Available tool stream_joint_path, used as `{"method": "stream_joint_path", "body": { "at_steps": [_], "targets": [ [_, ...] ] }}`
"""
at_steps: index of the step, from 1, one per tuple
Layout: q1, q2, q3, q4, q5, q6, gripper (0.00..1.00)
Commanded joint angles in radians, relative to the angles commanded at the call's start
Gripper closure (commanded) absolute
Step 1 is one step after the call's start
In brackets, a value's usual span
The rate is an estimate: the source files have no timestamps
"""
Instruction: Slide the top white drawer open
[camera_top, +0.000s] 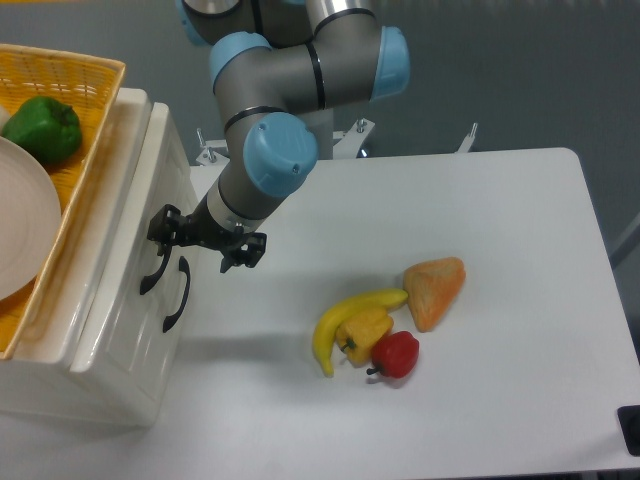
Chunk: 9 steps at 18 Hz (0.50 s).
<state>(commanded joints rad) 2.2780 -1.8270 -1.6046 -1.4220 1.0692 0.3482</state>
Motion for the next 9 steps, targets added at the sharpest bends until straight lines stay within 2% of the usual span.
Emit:
{"method": "stream_joint_path", "body": {
  "at_steps": [9],
  "targets": [
    [0.0,-0.012,0.009,0.0,0.028,0.0,0.0]
  ]
}}
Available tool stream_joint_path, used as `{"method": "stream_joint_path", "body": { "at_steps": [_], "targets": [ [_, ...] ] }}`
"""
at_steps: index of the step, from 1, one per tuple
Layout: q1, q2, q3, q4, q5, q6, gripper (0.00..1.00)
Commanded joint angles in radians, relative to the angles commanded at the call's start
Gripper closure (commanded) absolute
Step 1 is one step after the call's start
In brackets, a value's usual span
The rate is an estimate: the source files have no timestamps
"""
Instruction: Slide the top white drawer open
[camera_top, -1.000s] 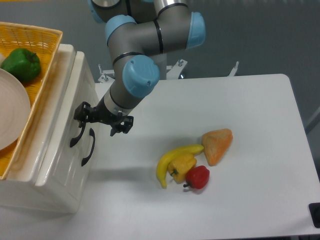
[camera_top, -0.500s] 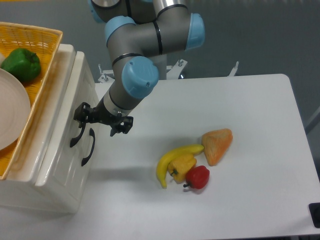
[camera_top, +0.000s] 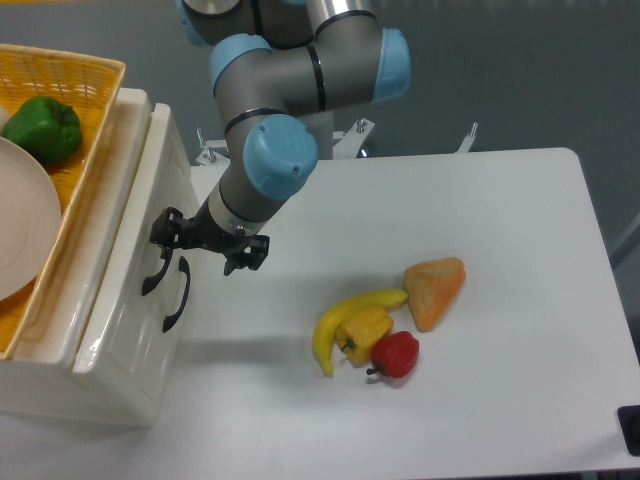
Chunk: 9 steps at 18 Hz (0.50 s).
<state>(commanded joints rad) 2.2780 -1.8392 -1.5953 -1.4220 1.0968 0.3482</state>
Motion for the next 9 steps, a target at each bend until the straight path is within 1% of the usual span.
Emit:
{"method": "stream_joint_path", "body": {
  "at_steps": [9],
  "targets": [
    [0.0,0.0,0.003,0.002,0.021,0.002,0.0]
  ]
}}
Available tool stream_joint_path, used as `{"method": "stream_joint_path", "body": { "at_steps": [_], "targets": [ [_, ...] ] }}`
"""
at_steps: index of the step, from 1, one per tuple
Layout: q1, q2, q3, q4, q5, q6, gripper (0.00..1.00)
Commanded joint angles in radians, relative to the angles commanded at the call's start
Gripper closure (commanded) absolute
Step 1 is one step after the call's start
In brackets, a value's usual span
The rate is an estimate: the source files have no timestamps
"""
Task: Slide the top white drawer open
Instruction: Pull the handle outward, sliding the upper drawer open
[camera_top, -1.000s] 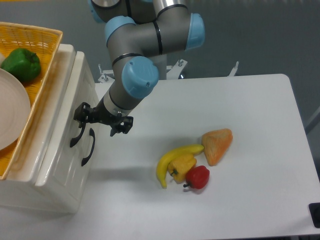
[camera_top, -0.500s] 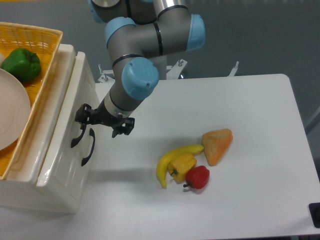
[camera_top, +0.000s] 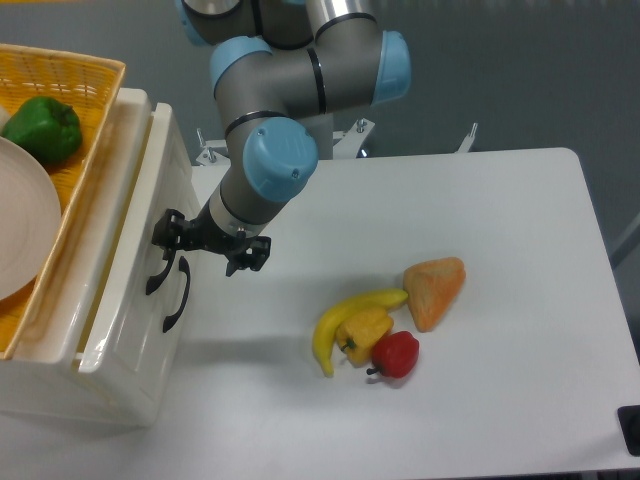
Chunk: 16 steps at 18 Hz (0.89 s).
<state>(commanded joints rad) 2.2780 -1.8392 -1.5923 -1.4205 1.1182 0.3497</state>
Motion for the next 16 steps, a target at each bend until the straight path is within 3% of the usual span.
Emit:
{"method": "stream_joint_path", "body": {
  "at_steps": [16],
  "targets": [
    [0.011,0.0,0.015,0.005,0.035,0.002,0.0]
  ]
}}
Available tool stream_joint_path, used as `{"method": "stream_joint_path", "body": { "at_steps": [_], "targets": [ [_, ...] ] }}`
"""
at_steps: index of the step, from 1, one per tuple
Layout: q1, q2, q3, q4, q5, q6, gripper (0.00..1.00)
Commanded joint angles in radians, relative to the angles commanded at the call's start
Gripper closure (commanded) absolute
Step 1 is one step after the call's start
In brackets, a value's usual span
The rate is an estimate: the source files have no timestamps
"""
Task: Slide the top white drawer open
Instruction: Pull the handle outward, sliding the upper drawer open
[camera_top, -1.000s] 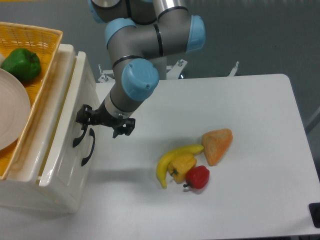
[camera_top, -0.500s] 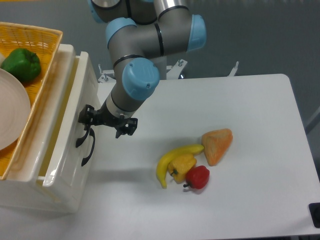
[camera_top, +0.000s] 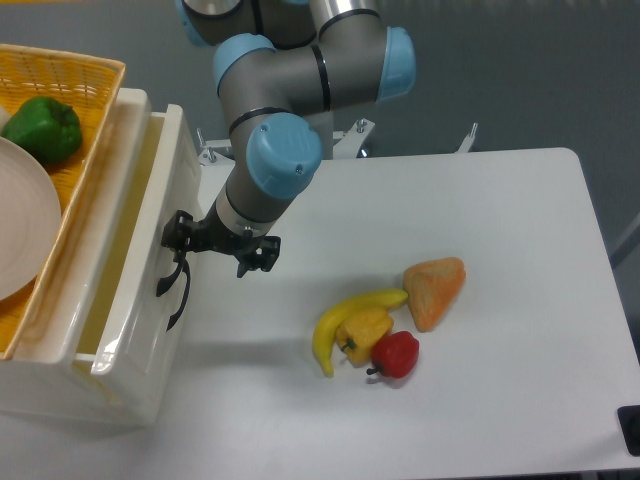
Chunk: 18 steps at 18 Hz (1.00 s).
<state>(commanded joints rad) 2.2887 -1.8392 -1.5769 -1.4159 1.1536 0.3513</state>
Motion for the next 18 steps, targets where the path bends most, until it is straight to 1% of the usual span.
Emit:
{"method": "stream_joint_path", "body": {
  "at_steps": [5,8,18],
  "targets": [
    [0.005,0.0,0.009,0.0,0.002,0.0,0.0],
    [0.005,0.0,0.011,-0.009,0.035,0.047,0.0],
    [0.021,0.0,0.011,-0.008,0.043,0.072,0.0]
  ]
}}
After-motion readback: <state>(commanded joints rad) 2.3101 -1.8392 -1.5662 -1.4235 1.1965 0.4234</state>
